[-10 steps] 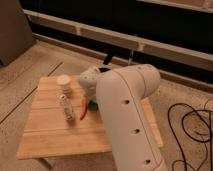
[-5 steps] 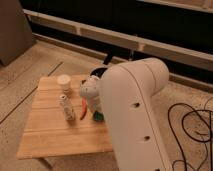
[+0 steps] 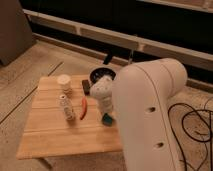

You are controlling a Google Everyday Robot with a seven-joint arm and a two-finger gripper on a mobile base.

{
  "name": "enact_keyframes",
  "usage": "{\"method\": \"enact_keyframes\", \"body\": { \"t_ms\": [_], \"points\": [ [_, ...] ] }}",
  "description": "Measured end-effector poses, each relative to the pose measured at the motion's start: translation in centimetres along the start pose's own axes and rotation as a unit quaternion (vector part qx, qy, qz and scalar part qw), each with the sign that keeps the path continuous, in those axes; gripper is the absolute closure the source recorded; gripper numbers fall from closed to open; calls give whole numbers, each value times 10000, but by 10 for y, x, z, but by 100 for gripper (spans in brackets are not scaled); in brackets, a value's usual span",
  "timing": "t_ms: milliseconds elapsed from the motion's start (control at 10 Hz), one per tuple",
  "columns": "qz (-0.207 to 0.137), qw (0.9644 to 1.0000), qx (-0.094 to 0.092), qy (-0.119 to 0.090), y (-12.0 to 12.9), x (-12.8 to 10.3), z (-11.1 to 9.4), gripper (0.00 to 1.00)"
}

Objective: Wipe the white sponge on the table

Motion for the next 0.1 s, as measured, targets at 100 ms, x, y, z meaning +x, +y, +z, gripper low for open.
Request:
{"method": "enact_keyframes", "body": {
  "t_ms": [100],
  "points": [
    [86,9999,-15,72,-3,-12,1,89]
  ]
}}
